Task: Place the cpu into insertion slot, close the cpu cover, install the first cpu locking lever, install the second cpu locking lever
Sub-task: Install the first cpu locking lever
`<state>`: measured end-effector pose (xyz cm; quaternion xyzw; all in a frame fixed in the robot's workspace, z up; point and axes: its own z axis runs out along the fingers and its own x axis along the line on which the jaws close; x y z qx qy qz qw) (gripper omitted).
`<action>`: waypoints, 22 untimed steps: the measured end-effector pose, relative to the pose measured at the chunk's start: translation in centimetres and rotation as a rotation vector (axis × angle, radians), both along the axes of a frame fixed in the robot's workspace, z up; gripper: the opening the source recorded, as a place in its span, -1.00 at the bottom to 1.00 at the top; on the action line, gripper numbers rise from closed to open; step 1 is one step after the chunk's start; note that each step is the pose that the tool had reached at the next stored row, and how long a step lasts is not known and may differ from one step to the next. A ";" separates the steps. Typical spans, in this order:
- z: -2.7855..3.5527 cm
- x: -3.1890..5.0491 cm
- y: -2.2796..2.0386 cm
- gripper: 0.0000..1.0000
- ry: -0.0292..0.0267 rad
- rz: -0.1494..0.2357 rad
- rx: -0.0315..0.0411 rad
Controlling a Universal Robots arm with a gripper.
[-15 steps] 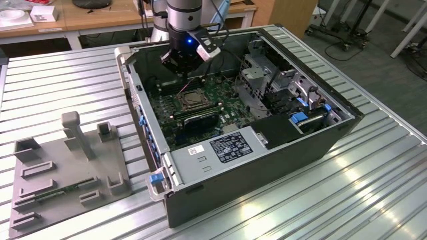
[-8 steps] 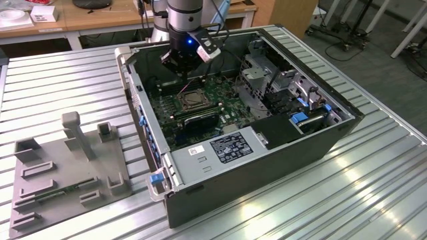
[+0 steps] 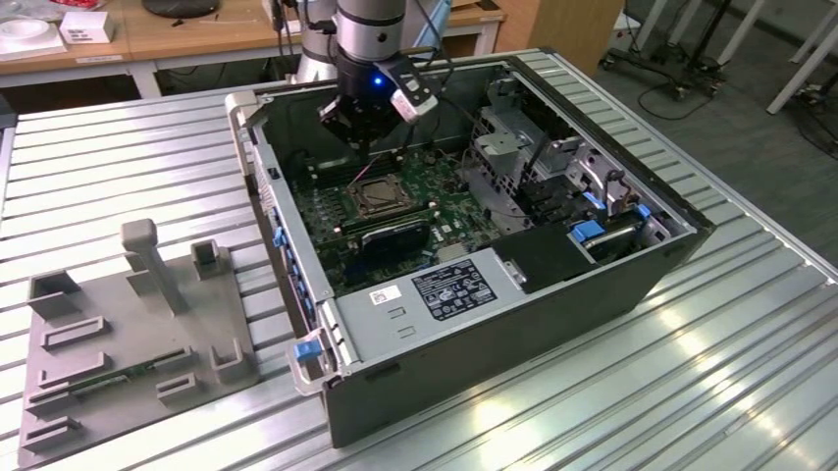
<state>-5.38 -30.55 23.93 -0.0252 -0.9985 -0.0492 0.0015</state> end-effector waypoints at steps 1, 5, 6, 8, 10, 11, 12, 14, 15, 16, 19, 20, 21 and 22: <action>0.00 0.26 0.00 -0.79 0.0124 0.000 -0.0004; -0.02 0.93 -0.01 -0.79 0.0471 0.000 -0.0025; -0.02 0.95 -0.01 -0.79 0.0483 0.000 0.0012; -0.03 0.96 0.00 -0.79 0.0486 0.000 0.0035; -0.03 0.97 -0.05 -0.79 0.0487 0.000 0.0036; -0.03 0.97 -0.16 -0.79 0.0488 0.000 0.0047; -0.04 0.97 -0.28 -0.79 0.0489 0.000 0.0071; -0.03 0.97 -0.48 -0.79 0.0488 0.000 0.0120; -0.04 0.97 -0.53 -0.79 0.0488 0.000 0.0121; -0.04 0.97 -0.58 -0.79 0.0487 0.000 0.0123; -0.08 0.97 -0.71 -0.79 0.0487 0.001 0.0376; -0.08 0.97 -0.75 -0.79 0.0487 0.001 0.0528; -0.08 0.97 -0.78 -0.79 0.0488 0.002 0.0640; -0.08 0.97 -0.81 -0.79 0.0488 0.002 0.0680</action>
